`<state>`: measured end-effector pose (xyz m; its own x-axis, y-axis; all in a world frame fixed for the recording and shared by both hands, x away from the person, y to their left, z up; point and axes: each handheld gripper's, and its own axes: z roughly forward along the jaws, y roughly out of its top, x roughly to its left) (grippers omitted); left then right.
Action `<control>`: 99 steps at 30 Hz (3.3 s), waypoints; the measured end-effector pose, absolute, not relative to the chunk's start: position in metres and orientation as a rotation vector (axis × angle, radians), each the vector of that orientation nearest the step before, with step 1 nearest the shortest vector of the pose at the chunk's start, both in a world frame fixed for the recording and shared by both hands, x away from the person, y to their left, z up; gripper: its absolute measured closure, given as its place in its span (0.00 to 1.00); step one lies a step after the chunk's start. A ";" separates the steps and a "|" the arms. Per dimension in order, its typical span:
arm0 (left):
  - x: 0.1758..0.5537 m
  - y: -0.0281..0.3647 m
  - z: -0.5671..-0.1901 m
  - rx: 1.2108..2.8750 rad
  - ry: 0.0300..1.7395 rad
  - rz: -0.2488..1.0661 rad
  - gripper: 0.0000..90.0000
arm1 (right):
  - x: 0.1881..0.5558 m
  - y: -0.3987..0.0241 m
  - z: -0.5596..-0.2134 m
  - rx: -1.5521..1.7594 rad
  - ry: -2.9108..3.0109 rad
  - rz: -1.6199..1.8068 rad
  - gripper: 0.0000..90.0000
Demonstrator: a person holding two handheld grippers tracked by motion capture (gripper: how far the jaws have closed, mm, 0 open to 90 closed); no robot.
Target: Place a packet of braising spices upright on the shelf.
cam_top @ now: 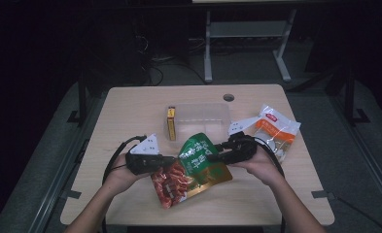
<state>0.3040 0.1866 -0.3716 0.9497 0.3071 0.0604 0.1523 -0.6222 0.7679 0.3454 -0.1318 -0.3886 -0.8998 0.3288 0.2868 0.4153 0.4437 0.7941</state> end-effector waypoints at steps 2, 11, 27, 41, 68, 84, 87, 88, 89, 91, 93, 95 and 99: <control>0.302 0.187 -0.371 2.248 0.322 0.238 1.00 | 0.345 -0.132 -0.391 -0.651 -2.588 -1.457 0.71; 0.301 0.187 -0.371 2.245 0.308 0.231 1.00 | 0.346 -0.132 -0.395 -0.612 -2.549 -1.444 0.93; 0.302 0.188 -0.370 2.240 0.295 0.234 1.00 | 0.344 -0.130 -0.396 -0.595 -2.538 -1.401 1.00; 0.301 0.190 -0.371 2.231 0.314 0.303 0.89 | 0.338 -0.138 -0.380 -0.598 -2.510 -1.510 1.00; 0.289 0.237 -0.408 2.162 0.551 0.292 0.29 | 0.330 -0.155 -0.336 -0.575 -2.581 -1.648 1.00; 0.286 0.234 -0.428 2.240 0.579 0.298 0.21 | 0.325 -0.173 -0.316 -0.679 -2.631 -1.695 1.00; 0.287 0.235 -0.427 2.255 0.568 0.307 0.21 | 0.325 -0.174 -0.314 -0.708 -2.647 -1.689 1.00; 0.287 0.236 -0.427 2.257 0.569 0.309 0.21 | 0.325 -0.174 -0.313 -0.715 -2.653 -1.689 1.00; 0.287 0.235 -0.428 2.245 0.575 0.307 0.21 | 0.326 -0.175 -0.312 -0.721 -2.656 -1.686 1.00; 0.288 0.236 -0.427 2.256 0.567 0.310 0.21 | 0.327 -0.175 -0.310 -0.737 -2.663 -1.693 1.00; 0.288 0.237 -0.427 2.265 0.567 0.309 0.21 | 0.330 -0.176 -0.307 -0.766 -2.660 -1.700 1.00; 0.288 0.237 -0.428 2.253 0.577 0.307 0.21 | 0.333 -0.176 -0.305 -0.784 -2.658 -1.705 1.00; 0.289 0.238 -0.428 2.252 0.578 0.308 0.21 | 0.338 -0.175 -0.297 -0.810 -2.670 -1.699 1.00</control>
<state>0.2890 0.2383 -0.4275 0.8674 0.4961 0.0384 0.3080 -0.5959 0.7416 0.3382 -0.1747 -0.2967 -0.8698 0.4684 0.1550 0.3388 0.3387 0.8778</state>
